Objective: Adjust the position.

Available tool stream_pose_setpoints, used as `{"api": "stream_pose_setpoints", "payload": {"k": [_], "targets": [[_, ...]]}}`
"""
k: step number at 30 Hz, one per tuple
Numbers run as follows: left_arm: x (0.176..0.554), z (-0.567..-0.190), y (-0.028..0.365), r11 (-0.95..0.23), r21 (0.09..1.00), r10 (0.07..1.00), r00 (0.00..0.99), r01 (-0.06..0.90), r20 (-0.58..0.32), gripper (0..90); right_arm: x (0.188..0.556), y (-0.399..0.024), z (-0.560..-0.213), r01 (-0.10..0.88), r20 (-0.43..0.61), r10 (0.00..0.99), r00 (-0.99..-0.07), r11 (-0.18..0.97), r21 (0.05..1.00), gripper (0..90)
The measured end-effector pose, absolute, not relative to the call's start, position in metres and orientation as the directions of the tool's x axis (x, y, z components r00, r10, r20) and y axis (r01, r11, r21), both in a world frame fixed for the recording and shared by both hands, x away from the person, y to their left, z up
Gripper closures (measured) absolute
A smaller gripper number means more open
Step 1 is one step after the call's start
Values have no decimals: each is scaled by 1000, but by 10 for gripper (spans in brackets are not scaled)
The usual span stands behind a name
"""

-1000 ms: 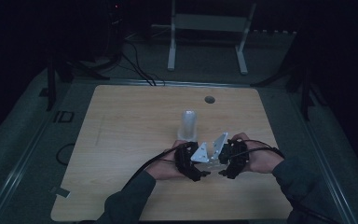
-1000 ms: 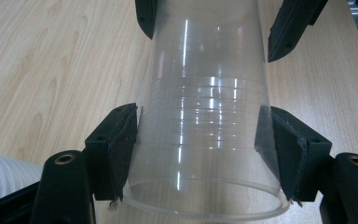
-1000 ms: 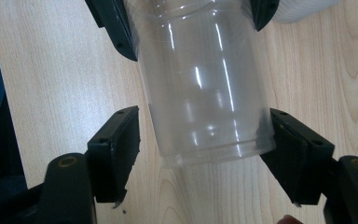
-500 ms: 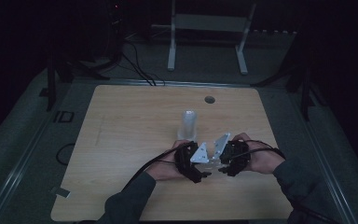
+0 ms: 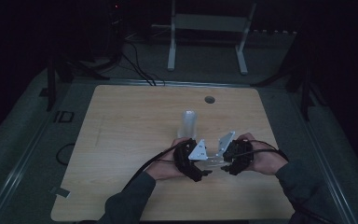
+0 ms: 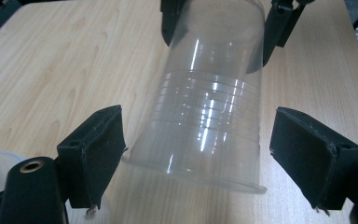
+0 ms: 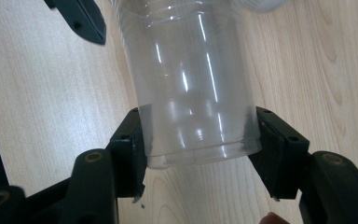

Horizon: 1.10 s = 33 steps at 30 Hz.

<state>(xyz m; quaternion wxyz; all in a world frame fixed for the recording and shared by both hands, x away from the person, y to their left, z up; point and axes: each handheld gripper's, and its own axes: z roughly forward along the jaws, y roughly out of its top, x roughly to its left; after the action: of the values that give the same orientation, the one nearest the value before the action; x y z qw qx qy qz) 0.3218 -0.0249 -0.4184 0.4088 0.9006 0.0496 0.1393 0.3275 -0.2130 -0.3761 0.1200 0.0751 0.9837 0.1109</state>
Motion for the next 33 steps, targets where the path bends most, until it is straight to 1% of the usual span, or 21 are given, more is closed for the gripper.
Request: {"api": "stream_pose_setpoints", "payload": {"k": [6,22,33], "targets": [[323,-416,-23,-640,768,226,952,-15,207,185,329,-219,-378,151,-222,211,-952,954,259,425],[325,-410,-17,-598,802,270,941,-1,202,223,333,-229,-385,237,-224,300,-928,934,269,425],[329,-409,-13,-576,817,305,935,29,182,245,335,-237,-389,288,-222,363,-905,907,307,425]]}}
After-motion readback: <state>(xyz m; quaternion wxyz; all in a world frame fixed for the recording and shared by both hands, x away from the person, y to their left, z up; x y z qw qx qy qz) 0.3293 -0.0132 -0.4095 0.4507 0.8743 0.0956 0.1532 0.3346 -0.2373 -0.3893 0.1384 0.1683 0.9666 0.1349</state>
